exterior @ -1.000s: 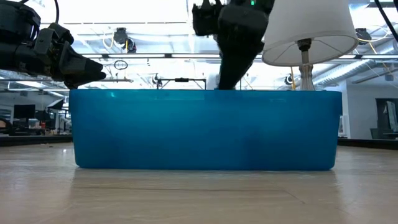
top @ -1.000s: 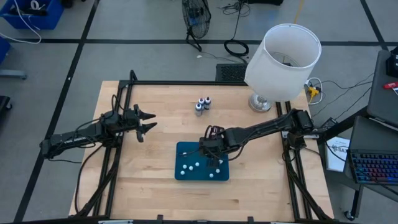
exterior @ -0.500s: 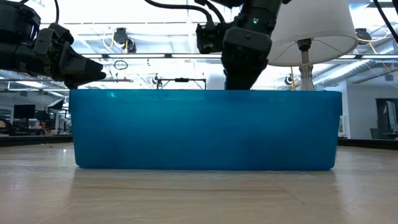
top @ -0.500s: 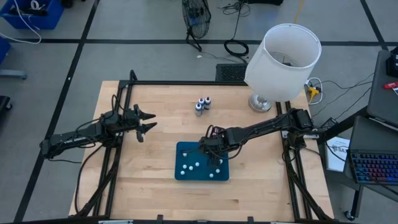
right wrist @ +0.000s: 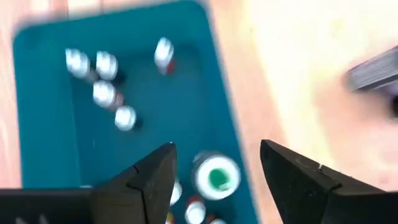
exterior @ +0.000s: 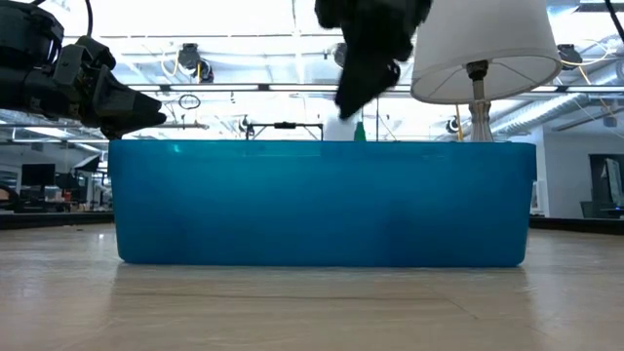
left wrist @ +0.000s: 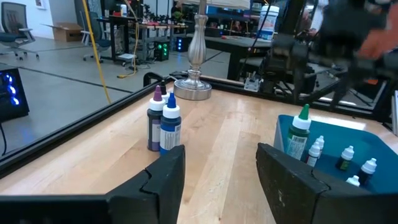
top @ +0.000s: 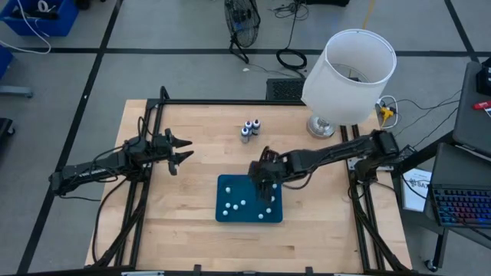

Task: Pick & Place food coloring
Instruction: Put the black food coloring bottle into the bin

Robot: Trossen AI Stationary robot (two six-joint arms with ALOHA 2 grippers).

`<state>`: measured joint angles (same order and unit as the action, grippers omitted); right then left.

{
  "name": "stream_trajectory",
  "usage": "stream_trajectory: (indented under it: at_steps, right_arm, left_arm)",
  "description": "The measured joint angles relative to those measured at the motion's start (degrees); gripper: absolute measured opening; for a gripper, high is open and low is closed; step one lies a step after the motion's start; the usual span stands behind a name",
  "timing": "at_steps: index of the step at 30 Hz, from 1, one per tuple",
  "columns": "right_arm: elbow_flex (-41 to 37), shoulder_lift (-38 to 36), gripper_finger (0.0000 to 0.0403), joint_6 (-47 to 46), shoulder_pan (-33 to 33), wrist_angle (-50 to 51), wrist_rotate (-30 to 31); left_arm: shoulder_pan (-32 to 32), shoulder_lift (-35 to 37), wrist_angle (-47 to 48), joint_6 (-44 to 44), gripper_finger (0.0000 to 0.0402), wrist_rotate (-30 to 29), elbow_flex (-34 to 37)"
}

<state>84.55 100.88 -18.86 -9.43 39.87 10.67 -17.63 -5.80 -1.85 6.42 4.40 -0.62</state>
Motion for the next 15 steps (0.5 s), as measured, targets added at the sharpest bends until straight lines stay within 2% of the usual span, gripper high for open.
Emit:
stream_trajectory:
  at_steps: [5,8,10,15]
  right_arm:
    - [0.3,-6.2,0.0212,2.3,3.6,-2.0,5.9]
    - [3.9,-7.4,0.0212,3.2,9.0,0.1,5.6]
    - [8.1,-6.9,0.0214,3.6,13.3,5.6,5.6]
    - [19.9,-1.8,0.0222,5.7,24.1,16.2,0.7]
  left_arm:
    - [0.0,0.0,-0.1,0.0,0.0191,0.0,0.0]
    - [0.0,0.0,-0.1,0.0,0.0193,0.0,0.0]
    - [0.0,0.0,0.0,0.0,0.0196,0.0,0.0]
    - [0.0,0.0,0.0,0.0,0.0206,0.0,0.0]
